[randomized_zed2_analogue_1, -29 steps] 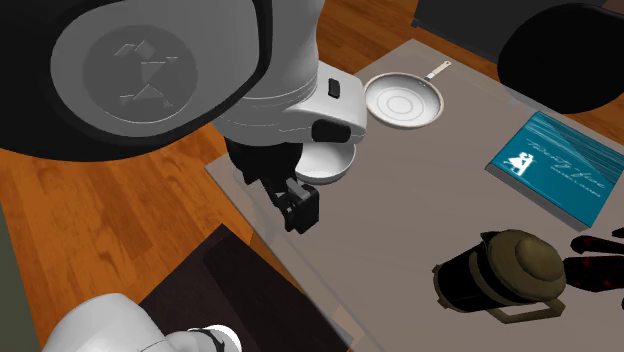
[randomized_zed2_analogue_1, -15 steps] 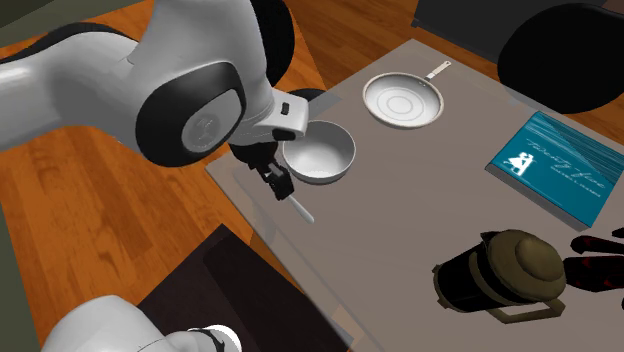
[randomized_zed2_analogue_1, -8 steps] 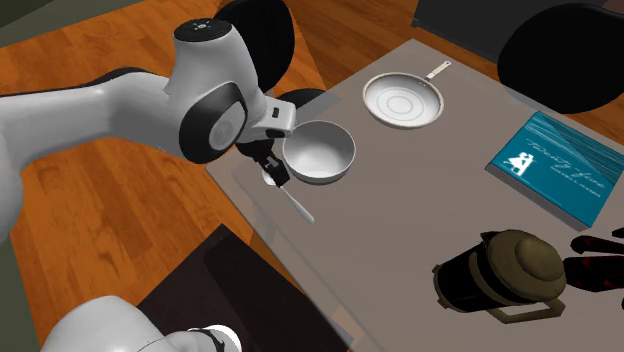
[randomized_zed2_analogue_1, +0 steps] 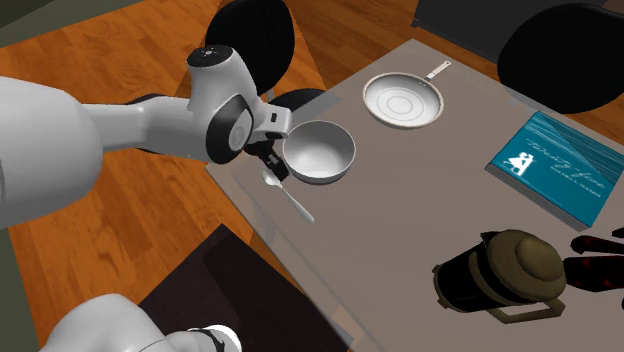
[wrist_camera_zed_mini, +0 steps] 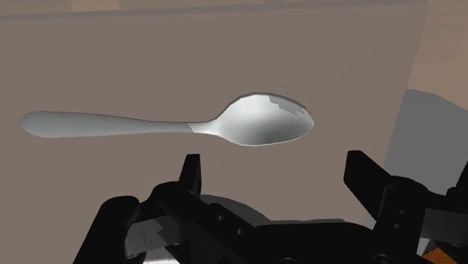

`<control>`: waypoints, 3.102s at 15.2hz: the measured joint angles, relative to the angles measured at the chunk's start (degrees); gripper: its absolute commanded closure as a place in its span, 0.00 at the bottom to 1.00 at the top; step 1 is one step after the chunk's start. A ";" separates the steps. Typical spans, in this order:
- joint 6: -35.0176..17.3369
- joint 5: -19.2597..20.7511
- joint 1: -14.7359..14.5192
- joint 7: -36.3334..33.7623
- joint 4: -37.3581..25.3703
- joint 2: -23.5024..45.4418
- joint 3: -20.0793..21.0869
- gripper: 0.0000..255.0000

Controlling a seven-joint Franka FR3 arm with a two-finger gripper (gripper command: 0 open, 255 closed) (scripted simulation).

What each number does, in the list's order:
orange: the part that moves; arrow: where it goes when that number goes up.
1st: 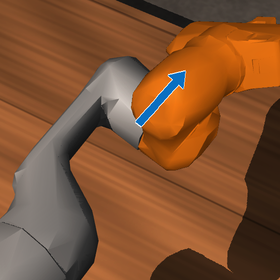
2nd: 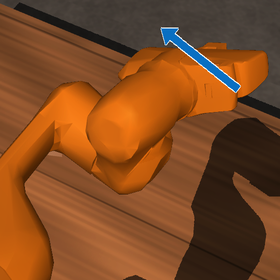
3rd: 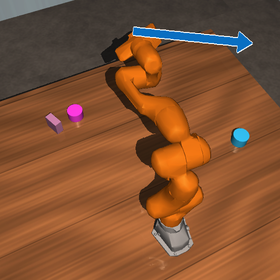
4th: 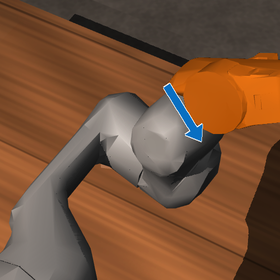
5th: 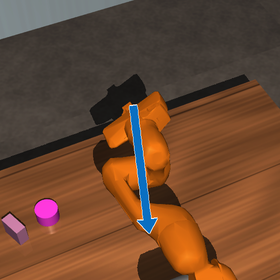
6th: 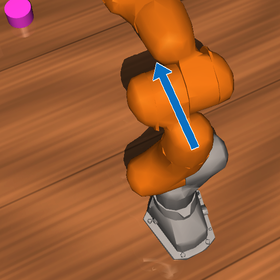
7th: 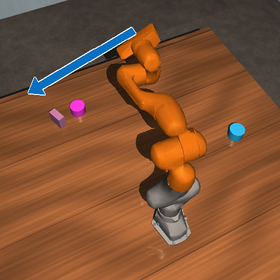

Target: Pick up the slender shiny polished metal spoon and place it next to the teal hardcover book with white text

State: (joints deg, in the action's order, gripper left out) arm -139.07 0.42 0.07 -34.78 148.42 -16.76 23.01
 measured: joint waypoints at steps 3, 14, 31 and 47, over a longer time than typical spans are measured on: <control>-2.77 1.23 0.64 -1.03 0.62 2.24 0.55 0.00; -5.11 2.44 1.28 -1.78 1.11 4.15 0.85 1.00; 1.89 -0.23 0.16 0.89 -1.44 -0.64 -0.53 1.00; 11.07 -0.70 1.85 8.86 -6.97 -4.66 -6.44 1.00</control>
State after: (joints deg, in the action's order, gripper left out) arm -128.00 -0.28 1.93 -25.93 141.45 -21.41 16.57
